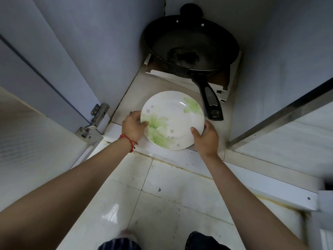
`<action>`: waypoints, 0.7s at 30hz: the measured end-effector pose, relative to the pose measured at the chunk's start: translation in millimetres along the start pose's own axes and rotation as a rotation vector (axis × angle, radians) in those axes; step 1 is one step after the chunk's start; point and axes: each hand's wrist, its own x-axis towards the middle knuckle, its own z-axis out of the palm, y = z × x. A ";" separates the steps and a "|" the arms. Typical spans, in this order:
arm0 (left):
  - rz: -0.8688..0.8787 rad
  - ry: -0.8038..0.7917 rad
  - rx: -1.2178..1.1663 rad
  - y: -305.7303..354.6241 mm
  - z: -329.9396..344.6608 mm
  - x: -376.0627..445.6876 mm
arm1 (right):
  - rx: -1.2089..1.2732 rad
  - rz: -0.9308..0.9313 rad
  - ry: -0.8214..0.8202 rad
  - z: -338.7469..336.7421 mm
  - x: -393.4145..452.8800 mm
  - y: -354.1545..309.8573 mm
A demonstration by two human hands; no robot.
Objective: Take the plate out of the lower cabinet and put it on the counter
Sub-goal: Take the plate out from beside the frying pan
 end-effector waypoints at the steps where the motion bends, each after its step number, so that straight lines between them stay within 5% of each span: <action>1: 0.003 0.003 -0.012 -0.4 -1.1 -3.2 | 0.012 0.000 0.003 -0.5 -2.0 -0.7; 21: -0.097 0.149 -0.220 -0.6 -44.4 -65.3 | 0.090 0.046 -0.025 -16.2 -47.1 -21.7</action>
